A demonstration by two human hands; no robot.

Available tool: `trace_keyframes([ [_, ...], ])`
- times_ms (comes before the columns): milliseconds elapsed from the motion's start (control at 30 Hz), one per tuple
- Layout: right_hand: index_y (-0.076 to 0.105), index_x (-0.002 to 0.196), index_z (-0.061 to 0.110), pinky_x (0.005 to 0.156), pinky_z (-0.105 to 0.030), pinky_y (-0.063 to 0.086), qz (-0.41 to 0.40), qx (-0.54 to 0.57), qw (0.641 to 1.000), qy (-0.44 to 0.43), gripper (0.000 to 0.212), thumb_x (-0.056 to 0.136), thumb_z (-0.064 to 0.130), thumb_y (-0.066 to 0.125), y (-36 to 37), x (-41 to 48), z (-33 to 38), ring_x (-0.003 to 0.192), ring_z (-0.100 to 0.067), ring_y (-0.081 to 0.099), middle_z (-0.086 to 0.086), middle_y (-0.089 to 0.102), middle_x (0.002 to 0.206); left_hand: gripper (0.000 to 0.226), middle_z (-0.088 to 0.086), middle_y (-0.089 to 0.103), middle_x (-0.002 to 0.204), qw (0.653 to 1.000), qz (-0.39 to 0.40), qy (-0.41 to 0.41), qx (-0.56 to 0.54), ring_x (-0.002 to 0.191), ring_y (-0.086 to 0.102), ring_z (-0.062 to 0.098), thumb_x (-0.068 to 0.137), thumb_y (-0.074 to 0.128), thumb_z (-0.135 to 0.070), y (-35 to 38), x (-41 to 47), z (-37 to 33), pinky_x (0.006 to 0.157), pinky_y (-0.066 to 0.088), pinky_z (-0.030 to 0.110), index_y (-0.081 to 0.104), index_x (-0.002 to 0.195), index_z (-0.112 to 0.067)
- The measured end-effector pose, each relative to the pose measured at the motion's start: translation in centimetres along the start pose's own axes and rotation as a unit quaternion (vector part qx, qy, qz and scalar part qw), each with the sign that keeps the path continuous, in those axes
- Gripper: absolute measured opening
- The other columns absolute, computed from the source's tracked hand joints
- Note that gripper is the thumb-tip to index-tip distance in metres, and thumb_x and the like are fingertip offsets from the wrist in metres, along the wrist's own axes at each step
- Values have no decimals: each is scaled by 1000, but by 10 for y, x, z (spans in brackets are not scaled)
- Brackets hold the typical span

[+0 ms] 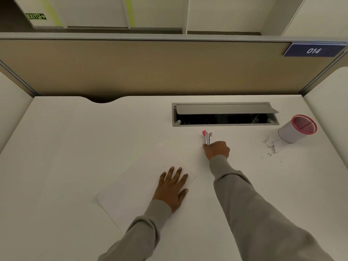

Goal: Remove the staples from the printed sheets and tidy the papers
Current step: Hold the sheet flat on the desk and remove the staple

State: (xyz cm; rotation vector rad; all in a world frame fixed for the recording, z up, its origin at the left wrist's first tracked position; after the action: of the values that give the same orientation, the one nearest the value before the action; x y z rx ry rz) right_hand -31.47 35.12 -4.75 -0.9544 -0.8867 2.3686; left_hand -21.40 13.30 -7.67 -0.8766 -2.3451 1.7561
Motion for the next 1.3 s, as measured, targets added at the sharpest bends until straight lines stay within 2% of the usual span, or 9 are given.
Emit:
trace_keyframes([
  [133, 70, 81, 4, 48, -26, 44, 130, 318, 932, 116, 24, 79, 26, 80, 26, -34, -26, 56, -20, 55, -12, 67, 76, 60, -1, 36, 158, 981, -108, -23, -162, 150, 23, 17, 100, 38, -53, -32, -2, -2, 123, 19, 35, 39, 150, -20],
  [233, 68, 90, 8, 37, -20, 30, 223, 474, 836, 164, 15, 83, 19, 75, 48, -77, -34, 52, -11, 51, -5, 69, 77, 41, -6, 72, 111, 907, -192, -100, -361, 103, 66, 8, 91, 68, -41, -65, -5, 0, 93, 52, 19, 64, 127, -21],
  [333, 68, 93, 14, 35, -19, 28, 287, 524, 785, 166, 20, 79, 25, 77, 58, -109, -35, 55, -9, 51, 0, 69, 80, 26, -13, 70, 83, 857, -213, -128, -452, 75, 65, -2, 86, 77, -30, -83, -1, -7, 68, 50, 7, 72, 108, -18],
  [600, 71, 104, 9, 38, -21, 33, 284, 591, 731, 188, 29, 82, 26, 78, 52, -150, -42, 51, -11, 42, -1, 64, 87, 10, 3, 77, 88, 713, -184, -179, -652, 79, 74, 20, 86, 77, -17, -69, -10, -15, 75, 62, 31, 79, 95, -20],
  [833, 72, 111, 7, 44, -23, 36, 266, 584, 745, 183, 40, 74, 18, 83, 41, -168, -51, 59, -13, 46, -6, 62, 91, 17, 14, 77, 96, 604, -155, -187, -759, 89, 75, 27, 84, 77, -7, -62, -25, -30, 83, 60, 34, 77, 100, -5],
  [1000, 60, 128, 23, 69, -33, 52, 181, 450, 874, 38, 60, 73, 20, 85, 1, -155, -55, 95, -19, 60, -2, 63, 124, 8, 19, 76, 90, 589, -146, -204, -769, 80, 74, 28, 84, 74, 0, -58, -28, -22, 76, 60, 32, 79, 85, -5],
  [1100, 35, 145, 32, 93, -39, 50, 36, 200, 958, -202, 92, 70, 30, 88, -44, -144, -42, 116, -17, 53, 7, 44, 143, 7, 20, 74, 88, 591, -131, -209, -768, 79, 73, 29, 84, 74, 1, -56, -28, -15, 75, 61, 32, 79, 84, -3],
  [1200, 44, 139, 40, 103, -42, 36, -38, -81, 899, -428, 77, 72, 35, 81, -49, -157, -12, 133, -17, 40, 13, 45, 144, 5, 19, 75, 85, 611, -119, -201, -757, 78, 73, 29, 84, 74, 0, -59, -25, -13, 75, 61, 33, 78, 87, -3],
  [1300, 59, 124, 39, 101, -48, 29, -77, -184, 847, -493, 53, 74, 34, 79, -45, -164, 2, 127, -15, 49, 17, 60, 129, 5, 17, 75, 83, 632, -103, -178, -747, 76, 73, 26, 85, 74, -3, -65, -21, -20, 73, 60, 31, 78, 88, -3],
])
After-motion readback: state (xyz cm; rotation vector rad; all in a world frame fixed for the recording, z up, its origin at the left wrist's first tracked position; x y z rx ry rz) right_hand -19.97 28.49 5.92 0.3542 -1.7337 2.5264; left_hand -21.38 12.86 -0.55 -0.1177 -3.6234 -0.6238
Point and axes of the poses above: each hand's wrist, its own x-axis towards the middle knuckle, its own y-axis out of the palm, z = x × y, the point moved 9 cm from there along x, towards the middle knuckle
